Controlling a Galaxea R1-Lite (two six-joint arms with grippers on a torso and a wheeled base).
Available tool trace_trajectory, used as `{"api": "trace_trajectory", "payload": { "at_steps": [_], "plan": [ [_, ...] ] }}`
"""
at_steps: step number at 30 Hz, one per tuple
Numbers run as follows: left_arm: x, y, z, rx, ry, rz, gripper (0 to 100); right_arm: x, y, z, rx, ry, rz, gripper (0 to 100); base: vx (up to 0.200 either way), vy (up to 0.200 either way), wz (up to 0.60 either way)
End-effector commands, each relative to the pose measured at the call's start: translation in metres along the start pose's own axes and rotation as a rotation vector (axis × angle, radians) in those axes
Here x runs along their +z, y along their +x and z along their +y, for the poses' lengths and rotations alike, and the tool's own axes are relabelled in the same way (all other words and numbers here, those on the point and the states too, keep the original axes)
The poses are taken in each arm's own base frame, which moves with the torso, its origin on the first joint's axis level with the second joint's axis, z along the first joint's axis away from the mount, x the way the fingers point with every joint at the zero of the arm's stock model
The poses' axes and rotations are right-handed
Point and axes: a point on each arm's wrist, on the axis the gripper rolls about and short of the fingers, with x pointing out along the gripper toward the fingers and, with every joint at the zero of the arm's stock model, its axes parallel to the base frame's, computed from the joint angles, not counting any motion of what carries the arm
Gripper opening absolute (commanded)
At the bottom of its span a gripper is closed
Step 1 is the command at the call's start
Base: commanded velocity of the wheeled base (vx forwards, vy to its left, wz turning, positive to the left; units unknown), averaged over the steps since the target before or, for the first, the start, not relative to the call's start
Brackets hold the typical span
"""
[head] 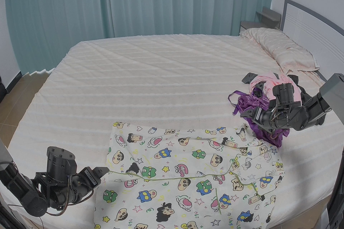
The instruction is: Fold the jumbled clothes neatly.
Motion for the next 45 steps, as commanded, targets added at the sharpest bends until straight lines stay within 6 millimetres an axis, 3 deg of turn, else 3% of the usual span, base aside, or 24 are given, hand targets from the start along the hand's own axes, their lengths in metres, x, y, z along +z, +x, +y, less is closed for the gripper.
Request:
{"api": "trace_trajectory", "payload": {
  "at_steps": [1, 5, 17, 26, 33, 34, 45],
  "plan": [
    [0.000, 0.000, 0.000, 0.002, 0.000, 0.000, 100, -0.004, 0.027, -0.005, -0.033, 0.042, 0.055, 100, 0.000, 0.000, 0.00],
    [0.000, 0.000, 0.000, 0.001, 0.000, 0.002, 100, -0.002, 0.035, -0.005, -0.037, 0.134, 0.051, 100, 0.000, 0.000, 0.00],
    [-0.003, -0.001, 0.001, 0.003, 0.007, 0.011, 100, -0.002, 0.037, -0.004, -0.048, 0.325, 0.059, 100, 0.000, 0.000, 0.00],
    [-0.004, -0.001, 0.000, 0.000, 0.014, 0.017, 100, 0.000, 0.061, -0.019, -0.086, 0.424, 0.077, 100, 0.000, 0.000, 0.00],
    [-0.004, -0.001, 0.001, 0.001, 0.013, 0.016, 100, 0.005, 0.069, -0.016, -0.095, 0.513, 0.087, 100, 0.000, 0.000, 0.00],
    [-0.004, -0.001, 0.000, 0.000, 0.012, 0.017, 100, 0.005, 0.069, -0.016, -0.098, 0.513, 0.091, 0, 0.000, 0.000, 0.00],
    [-0.004, -0.001, 0.001, 0.001, 0.011, 0.016, 100, 0.008, 0.065, -0.015, -0.104, 0.521, 0.102, 0, 0.000, 0.000, 0.00]
  ]
}}
